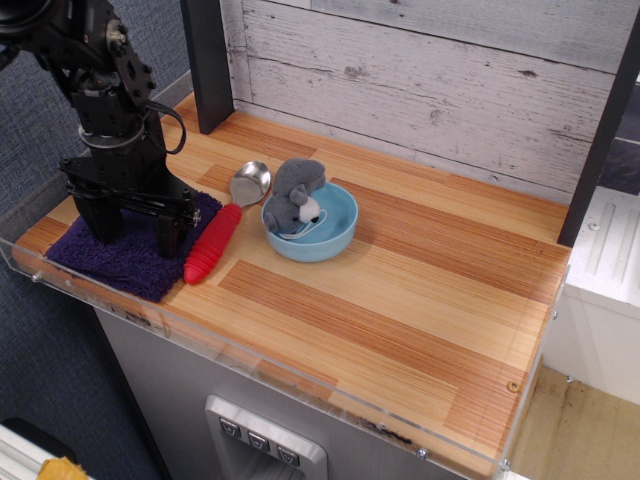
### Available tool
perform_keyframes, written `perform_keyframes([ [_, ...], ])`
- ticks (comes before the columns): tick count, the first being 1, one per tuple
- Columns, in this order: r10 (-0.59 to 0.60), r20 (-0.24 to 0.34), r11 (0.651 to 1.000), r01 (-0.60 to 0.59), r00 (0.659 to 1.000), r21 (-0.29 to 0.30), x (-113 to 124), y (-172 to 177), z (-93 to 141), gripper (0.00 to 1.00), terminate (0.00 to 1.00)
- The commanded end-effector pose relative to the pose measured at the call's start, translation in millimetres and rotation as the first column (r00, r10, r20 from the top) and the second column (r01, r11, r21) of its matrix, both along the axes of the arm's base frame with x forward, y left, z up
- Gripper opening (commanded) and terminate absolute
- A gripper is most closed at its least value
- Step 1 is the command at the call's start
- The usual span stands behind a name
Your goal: Slide everything to the right edge
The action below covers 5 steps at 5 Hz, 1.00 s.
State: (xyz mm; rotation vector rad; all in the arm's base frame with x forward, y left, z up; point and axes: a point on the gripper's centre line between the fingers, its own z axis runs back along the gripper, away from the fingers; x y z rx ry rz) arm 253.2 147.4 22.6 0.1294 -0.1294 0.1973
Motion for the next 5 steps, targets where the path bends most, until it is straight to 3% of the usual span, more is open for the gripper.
perform_keyframes([
  [1,0.004,0.005,1.000,-0.004,1.000,0.015,12,2,-13,1.00,0.00],
  [3,-0.032,-0.013,0.998,0.031,0.999,-0.045,13,-19,-21,1.00,0.00],
  [5,-0.161,-0.006,0.983,0.160,0.987,-0.091,16,-75,-19,1.00,0.00],
])
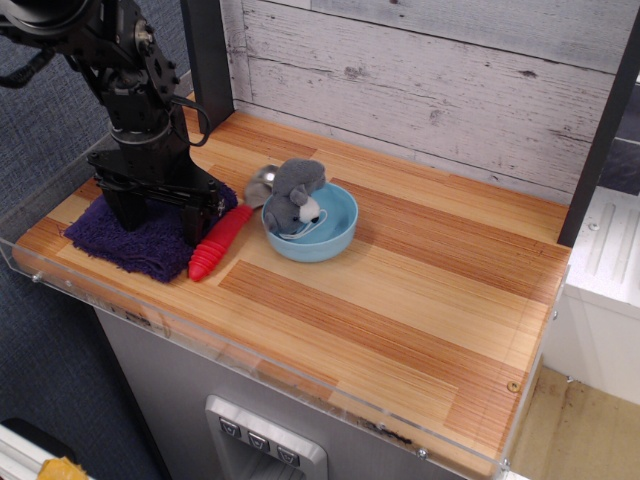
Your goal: Slide everything to the right edge
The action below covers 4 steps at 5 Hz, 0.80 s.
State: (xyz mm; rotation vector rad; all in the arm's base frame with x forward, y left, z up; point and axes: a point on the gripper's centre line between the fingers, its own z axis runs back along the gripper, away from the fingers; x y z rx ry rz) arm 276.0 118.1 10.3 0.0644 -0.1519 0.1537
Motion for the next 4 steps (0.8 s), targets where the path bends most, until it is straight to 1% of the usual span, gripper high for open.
perform_keyframes([
  [1,-0.175,-0.028,0.983,0.173,0.984,-0.058,-8,-80,-2,1.00,0.00],
  [2,-0.229,-0.024,0.970,0.226,0.973,-0.087,-11,-110,2,1.00,0.00],
  [4,-0.300,-0.025,0.947,0.294,0.954,-0.132,-19,-147,3,1.00,0.00],
])
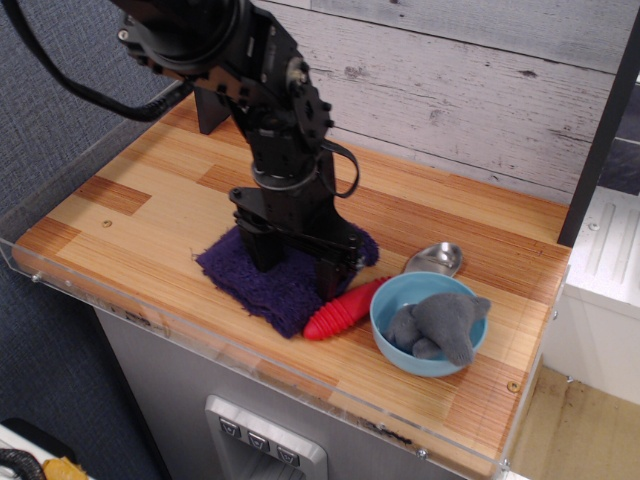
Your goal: Slide everything to the right edge
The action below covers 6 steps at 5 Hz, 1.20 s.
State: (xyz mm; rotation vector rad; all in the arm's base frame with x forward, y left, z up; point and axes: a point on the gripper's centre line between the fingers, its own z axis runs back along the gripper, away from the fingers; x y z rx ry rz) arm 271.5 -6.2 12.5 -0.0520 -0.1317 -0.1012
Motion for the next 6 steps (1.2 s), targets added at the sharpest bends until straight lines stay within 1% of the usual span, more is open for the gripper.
perform_keyframes([
  [1,-0.082,-0.023,0.996,0.081,0.996,-0.025,-17,-37,2,1.00,0.00],
  [2,-0.065,-0.011,0.998,0.065,0.998,-0.016,-16,-32,6,1.00,0.00],
  [3,-0.020,0.010,1.000,0.020,1.000,-0.003,-12,-17,13,1.00,0.00],
  [4,0.029,0.029,0.999,-0.029,0.999,-0.013,-9,-4,23,1.00,0.00],
  [5,0.046,0.052,0.999,-0.045,0.998,-0.014,-5,2,36,1.00,0.00],
  [6,0.063,0.089,0.998,-0.061,0.994,-0.028,-3,7,50,1.00,0.00],
])
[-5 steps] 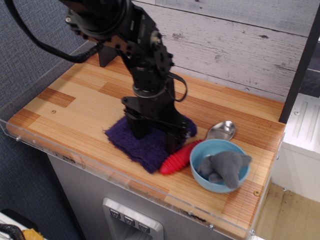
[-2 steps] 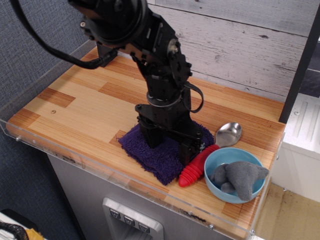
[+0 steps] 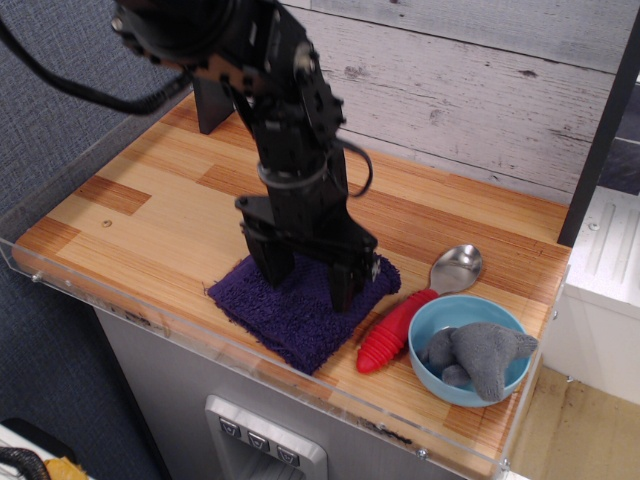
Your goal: Slide everything to the right edge
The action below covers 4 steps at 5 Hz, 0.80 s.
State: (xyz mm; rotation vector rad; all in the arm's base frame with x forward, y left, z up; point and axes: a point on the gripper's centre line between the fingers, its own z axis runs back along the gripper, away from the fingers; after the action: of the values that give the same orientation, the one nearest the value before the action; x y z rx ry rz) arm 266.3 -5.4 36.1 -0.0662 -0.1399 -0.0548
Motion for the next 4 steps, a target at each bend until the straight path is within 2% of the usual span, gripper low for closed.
perform_keyframes([
  [1,0.039,0.125,0.999,-0.039,0.991,-0.006,4,14,44,1.00,0.00],
  [3,0.058,0.290,0.997,-0.068,0.955,0.025,-2,35,98,1.00,0.00],
  [4,0.063,0.327,0.997,-0.072,0.943,0.018,-6,44,114,1.00,0.00],
])
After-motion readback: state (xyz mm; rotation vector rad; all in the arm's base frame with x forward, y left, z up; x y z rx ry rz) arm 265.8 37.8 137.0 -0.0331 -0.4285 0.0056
